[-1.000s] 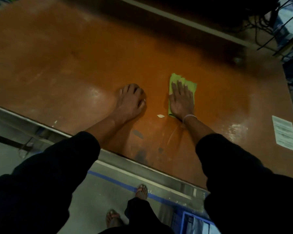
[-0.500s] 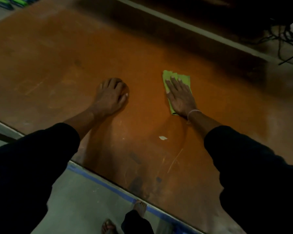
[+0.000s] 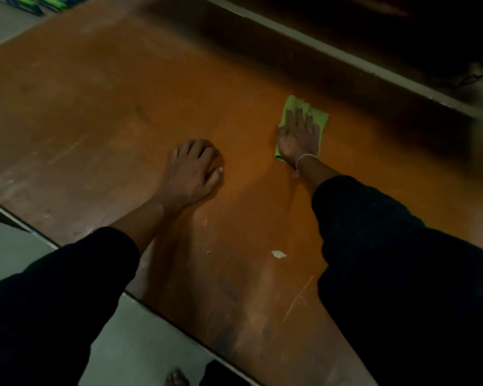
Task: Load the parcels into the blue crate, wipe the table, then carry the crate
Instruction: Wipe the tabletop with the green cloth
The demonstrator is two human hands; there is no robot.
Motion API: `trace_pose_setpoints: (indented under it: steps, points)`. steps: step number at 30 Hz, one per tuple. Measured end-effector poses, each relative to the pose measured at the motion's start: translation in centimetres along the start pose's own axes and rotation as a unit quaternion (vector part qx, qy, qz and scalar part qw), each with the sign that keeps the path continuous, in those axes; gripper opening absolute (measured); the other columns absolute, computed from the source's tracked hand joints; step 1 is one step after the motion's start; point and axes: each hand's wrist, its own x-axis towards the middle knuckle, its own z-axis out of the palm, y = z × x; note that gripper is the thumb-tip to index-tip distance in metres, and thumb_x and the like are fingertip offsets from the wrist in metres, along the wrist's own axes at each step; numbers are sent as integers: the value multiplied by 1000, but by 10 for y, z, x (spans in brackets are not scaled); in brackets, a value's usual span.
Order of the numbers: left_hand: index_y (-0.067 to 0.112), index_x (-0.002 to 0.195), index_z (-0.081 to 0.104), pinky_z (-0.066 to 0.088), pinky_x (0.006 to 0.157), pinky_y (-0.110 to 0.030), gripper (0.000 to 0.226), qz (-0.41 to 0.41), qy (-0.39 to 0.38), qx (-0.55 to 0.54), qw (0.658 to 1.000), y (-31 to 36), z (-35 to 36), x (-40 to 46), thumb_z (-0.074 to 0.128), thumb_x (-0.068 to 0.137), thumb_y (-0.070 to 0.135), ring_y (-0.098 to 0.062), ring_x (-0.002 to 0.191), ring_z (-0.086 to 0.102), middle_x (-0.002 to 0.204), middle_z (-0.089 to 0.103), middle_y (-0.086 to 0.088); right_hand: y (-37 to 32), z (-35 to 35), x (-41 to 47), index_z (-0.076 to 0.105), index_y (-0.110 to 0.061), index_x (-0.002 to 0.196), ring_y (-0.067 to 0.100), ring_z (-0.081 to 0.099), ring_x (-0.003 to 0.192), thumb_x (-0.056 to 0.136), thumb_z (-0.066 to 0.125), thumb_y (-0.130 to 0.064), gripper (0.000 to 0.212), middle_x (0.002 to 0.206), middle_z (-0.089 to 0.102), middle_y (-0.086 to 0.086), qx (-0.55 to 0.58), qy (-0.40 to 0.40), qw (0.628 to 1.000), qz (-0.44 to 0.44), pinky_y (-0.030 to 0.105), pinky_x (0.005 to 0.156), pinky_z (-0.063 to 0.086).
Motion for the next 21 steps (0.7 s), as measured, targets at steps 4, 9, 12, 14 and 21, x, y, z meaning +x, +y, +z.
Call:
trace_pose_setpoints:
  steps: [4, 9, 12, 14, 21]
  points:
    - [21, 128, 54, 38, 95, -45, 43, 2, 2, -5, 1000, 0, -1, -1, 45, 98, 50, -30, 122, 46, 136, 51, -3, -20, -2, 10, 10, -32, 158, 22, 1, 154, 104, 11, -50, 57, 167, 2, -5, -6, -27, 985, -170, 44, 124, 4]
    - [20, 128, 55, 39, 95, -45, 46, 2, 0, 1, 1000, -2, 2, 1, 43, 97, 52, -32, 121, 48, 135, 51, -3, -17, -3, 39, 12, -26, 159, 29, 4, 153, 100, 12, -47, 62, 167, 4, 3, 1, 12, 999, 31, 47, 123, 7]
    - [20, 128, 55, 40, 96, -46, 45, 4, 7, -2, 1000, -3, 3, 1, 44, 97, 51, -31, 123, 47, 135, 51, -3, -33, -3, 37, 10, -30, 159, 26, 1, 154, 102, 10, -50, 60, 167, 2, -1, -5, -16, 995, -93, 47, 123, 7]
    - [20, 127, 55, 39, 95, -45, 44, 8, 11, -1, 1000, -2, 2, 0, 44, 97, 50, -32, 122, 47, 135, 52, -3, -25, -4, 32, 8, -33, 158, 22, -1, 154, 103, 9, -52, 59, 167, 0, -5, -5, -38, 985, -167, 47, 124, 6]
    - [20, 126, 55, 37, 93, -45, 45, 3, 6, -3, 1000, -1, -2, -2, 43, 97, 51, -32, 120, 47, 135, 52, -4, -27, 5, -38, 9, -29, 159, 26, 2, 154, 103, 12, -49, 59, 167, 2, -2, -3, 0, 992, -126, 45, 124, 6]
